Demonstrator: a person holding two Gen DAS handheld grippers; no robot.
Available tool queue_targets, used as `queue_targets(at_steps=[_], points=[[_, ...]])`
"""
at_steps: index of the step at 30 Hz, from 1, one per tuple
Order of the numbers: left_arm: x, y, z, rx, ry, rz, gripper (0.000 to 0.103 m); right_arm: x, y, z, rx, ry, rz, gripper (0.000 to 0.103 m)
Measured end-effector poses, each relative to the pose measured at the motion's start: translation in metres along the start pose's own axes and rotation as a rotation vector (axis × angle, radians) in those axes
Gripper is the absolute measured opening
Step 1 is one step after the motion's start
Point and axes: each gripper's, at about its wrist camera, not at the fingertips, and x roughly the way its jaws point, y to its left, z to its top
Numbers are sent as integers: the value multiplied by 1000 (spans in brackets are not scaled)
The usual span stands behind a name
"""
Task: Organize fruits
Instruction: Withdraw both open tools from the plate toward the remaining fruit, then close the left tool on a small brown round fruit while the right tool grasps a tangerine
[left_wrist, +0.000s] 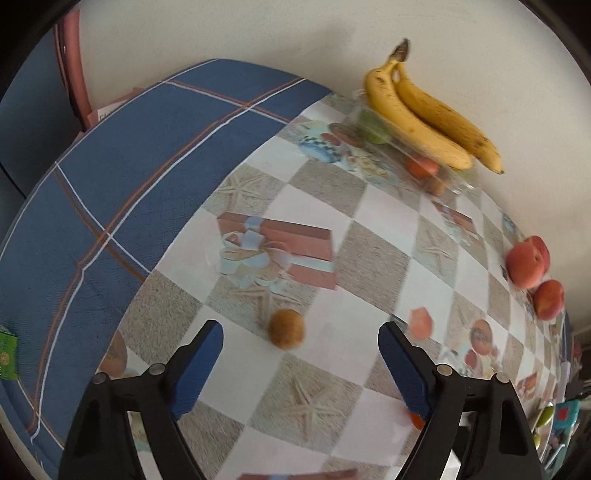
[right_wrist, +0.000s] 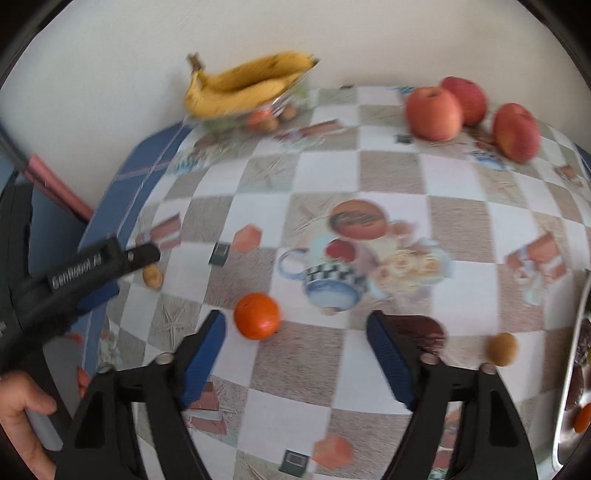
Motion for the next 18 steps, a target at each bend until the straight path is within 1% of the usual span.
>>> queue_targets(at_steps=[1, 3, 4, 6, 7, 9, 10, 12, 14, 16, 18], points=[[3, 2, 0, 0, 3, -2, 85, 5, 4, 0, -11, 9, -2, 75], [9, 7, 1, -5, 14, -5, 73, 14, 9, 0, -27, 26, -5, 74], [11, 9, 2, -5, 15, -6, 70, 18, 11, 0, -34, 31, -8, 74], [16, 13, 1, -4, 26, -11, 67, 25, 14, 1, -48, 41, -15, 67], [18, 14, 1, -7, 31, -12, 64, 29, 16, 2, -51, 46, -17, 66], [19, 14, 1, -1, 31, -8, 47, 36, 17, 3, -54, 57, -16, 64], [19, 13, 1, 3, 35, -12, 44, 39, 19, 3, -56, 63, -16, 63], [19, 12, 1, -1, 43, -35, 38, 44, 22, 3, -63, 72, -9, 53], [21, 9, -1, 1, 55, -54, 33, 46, 24, 3, -67, 79, -11, 50], [21, 7, -2, 5, 56, -55, 25, 47, 25, 2, -73, 82, -4, 45], [21, 7, -3, -8, 56, -63, 25, 46, 26, 2, -74, 85, 13, 37]])
